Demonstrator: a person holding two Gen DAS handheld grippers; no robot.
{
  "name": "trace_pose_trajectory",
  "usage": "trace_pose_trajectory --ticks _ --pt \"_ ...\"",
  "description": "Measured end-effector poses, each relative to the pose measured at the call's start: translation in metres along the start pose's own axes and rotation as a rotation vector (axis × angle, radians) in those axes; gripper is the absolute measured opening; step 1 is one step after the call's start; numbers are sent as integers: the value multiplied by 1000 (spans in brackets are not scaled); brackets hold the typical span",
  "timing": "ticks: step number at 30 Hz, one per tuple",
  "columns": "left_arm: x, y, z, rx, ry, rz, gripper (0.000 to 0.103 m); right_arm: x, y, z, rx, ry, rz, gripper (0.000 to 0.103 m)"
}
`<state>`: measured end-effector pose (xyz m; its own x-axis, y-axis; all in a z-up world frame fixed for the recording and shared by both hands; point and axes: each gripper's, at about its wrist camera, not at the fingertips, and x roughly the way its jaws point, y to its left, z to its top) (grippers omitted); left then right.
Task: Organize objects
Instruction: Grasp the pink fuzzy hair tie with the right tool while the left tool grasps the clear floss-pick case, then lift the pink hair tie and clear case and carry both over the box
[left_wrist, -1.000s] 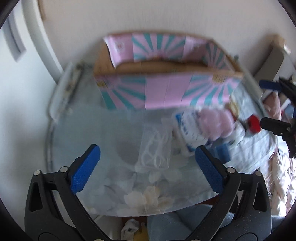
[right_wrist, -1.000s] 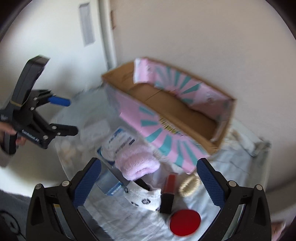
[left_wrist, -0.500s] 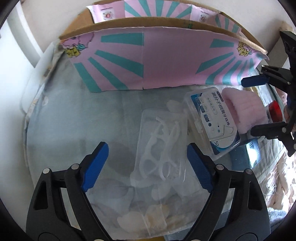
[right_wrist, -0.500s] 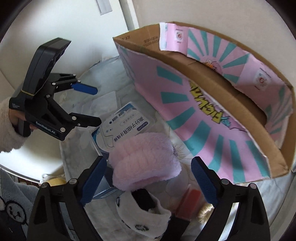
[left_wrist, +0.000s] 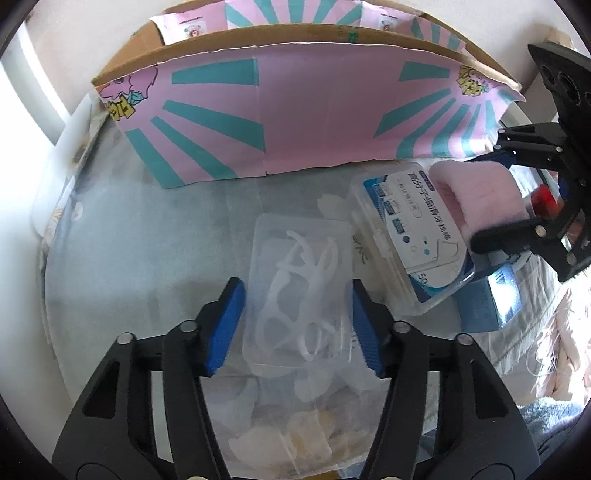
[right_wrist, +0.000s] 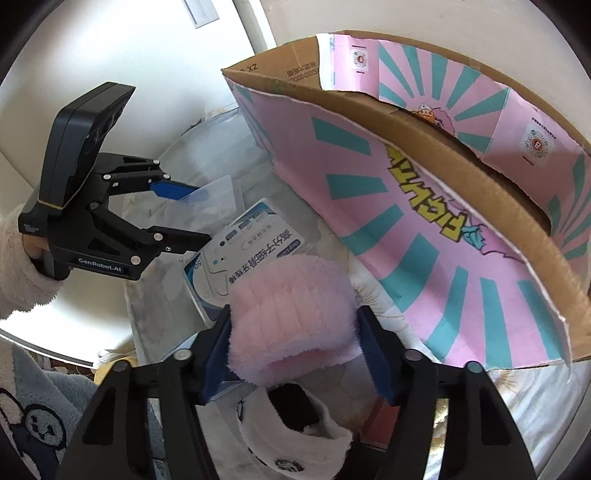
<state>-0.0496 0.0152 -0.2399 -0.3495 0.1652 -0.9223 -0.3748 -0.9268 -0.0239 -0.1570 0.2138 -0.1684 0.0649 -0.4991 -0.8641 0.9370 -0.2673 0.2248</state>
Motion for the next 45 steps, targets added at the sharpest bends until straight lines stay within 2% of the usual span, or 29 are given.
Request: trace_pose_trajectory --ticks 3,6,14,18,20,26,29,34,40,45 --pt "0 -1 1 6 3 -3 51 -4 -1 -1 17 -12 -6 43" --pt "0 0 1 4 3 -8 51 -8 -3 -1 35 -18 -19 37" --pt "-14 7 4 -20 -26 -31 51 -23 12 4 85 -70 -79 36" --pt "-41 10 13 -29 -68 -42 51 -45 25 12 139 -111 -130 36" --pt "-54 10 12 -39 -96 -50 51 -61 34 18 177 -139 -181 36" --pt "-135 10 21 -69 -219 -22 51 -120 70 35 280 -240 -342 36" --pt "-170 14 33 -82 -275 -5 51 -147 86 40 338 -283 -393 36" --pt "-223 17 50 -95 -349 25 51 -184 107 44 453 -323 -514 36" --pt "-261 20 50 -131 -401 72 51 -204 132 44 517 -368 -628 36" --pt "-270 21 49 -99 -411 70 51 -204 145 44 542 -384 -683 36"
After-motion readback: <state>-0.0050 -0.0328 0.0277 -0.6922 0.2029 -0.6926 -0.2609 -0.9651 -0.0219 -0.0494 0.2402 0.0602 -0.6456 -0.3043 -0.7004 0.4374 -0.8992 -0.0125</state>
